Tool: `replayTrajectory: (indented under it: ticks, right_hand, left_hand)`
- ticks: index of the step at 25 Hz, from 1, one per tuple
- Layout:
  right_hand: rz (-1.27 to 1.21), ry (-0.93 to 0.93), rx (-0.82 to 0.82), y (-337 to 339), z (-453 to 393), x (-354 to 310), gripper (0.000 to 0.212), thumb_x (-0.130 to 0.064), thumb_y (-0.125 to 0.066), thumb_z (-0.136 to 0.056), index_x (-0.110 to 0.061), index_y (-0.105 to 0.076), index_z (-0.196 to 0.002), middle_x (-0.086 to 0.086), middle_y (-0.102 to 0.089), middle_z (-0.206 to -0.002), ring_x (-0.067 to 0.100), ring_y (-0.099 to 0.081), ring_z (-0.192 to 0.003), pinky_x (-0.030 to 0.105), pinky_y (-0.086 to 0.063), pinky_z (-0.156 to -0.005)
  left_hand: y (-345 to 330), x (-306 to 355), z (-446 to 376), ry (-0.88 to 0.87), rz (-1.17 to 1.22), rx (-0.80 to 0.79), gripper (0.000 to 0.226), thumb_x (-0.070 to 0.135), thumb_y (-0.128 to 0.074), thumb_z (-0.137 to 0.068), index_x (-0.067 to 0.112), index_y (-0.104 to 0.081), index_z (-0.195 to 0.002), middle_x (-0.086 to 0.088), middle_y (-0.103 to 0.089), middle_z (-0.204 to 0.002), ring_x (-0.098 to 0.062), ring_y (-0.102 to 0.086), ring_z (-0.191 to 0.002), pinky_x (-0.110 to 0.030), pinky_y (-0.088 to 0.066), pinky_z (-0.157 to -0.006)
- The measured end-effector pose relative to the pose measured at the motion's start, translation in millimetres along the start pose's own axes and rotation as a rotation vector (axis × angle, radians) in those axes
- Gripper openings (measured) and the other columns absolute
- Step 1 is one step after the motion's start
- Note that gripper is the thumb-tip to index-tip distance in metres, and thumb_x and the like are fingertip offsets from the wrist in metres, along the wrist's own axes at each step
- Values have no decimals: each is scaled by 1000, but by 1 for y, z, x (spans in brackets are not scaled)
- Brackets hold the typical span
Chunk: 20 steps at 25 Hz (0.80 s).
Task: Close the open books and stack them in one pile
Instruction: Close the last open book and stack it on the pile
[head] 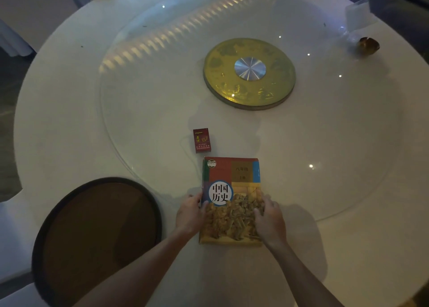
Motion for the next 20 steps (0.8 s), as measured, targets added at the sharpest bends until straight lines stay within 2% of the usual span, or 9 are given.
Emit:
replayTrajectory:
  ticks: [3, 6, 7, 9, 13, 17, 20]
  right_hand:
    - [-81, -47, -19, -3, 0, 5, 47, -22, -60, -99, -15, -55, -145, 13, -57, -134, 31, -55, -126, 48, -51, -102]
    - [-173, -118, -39, -4, -1, 9, 19, -24, -59, -98, -13, -72, -106, 9, -69, -98, 27, -65, -93, 40, -56, -76]
    - [-155, -118, -47, -5, 0, 9, 19, -24, -57, -99, -11, -71, -95, 9, -69, -90, 27, -65, -86, 37, -51, -69]
    - [-75, -95, -37, -7, 1, 8, 27, -21, -52, -101, -10, -60, -79, 14, -64, -88, 30, -61, -84, 36, -44, -67]
    - [-45, -81, 22, -11, 4, 3, 32, -17, -50, -102, -13, -47, -71, 13, -56, -83, 29, -53, -77, 35, -36, -64]
    - [-165, -210, 28, -4, -7, 5, 39, -19, -54, -99, -14, -47, -62, 5, -52, -62, 22, -49, -60, 34, -31, -55]
    - [-200, -253, 61, 4, -21, 1, 39, -19, -56, -98, -14, -49, -60, 3, -52, -57, 19, -47, -56, 32, -31, -51]
  left_hand:
    - [-8, -4, 4, 58, 83, 12, 40, 30, -59, -97, 19, -58, -135, -5, -67, -113, -19, -65, -99, -37, -59, -83]
    - [-15, -6, 4, 117, 141, 53, 36, 27, -59, -97, 15, -64, -131, -6, -69, -110, -20, -65, -98, -41, -59, -85]
    - [-16, -6, 4, 123, 137, 59, 36, 26, -59, -97, 16, -65, -131, -6, -68, -109, -20, -64, -97, -41, -59, -85]
    - [-16, -5, 2, 142, 141, 70, 33, 24, -59, -97, 15, -67, -128, -6, -67, -108, -21, -64, -96, -44, -59, -84]
    - [-18, -9, -1, 186, 185, 77, 32, 24, -60, -96, 16, -69, -126, 0, -62, -102, -18, -63, -92, -44, -59, -83]
    - [-17, -1, -11, 217, 218, 65, 34, 24, -61, -94, 21, -69, -127, 4, -60, -103, -15, -62, -91, -42, -60, -83]
    - [-10, 23, -36, 162, 173, 63, 33, 21, -60, -92, 22, -71, -124, -1, -61, -103, -20, -65, -92, -43, -58, -85]
Point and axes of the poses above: each hand's wrist, its own z-axis away from the middle knuckle, its own y-axis out of the back of the hand, x = y × z, the point moved 3 cm from there along -z, towards the middle knuckle
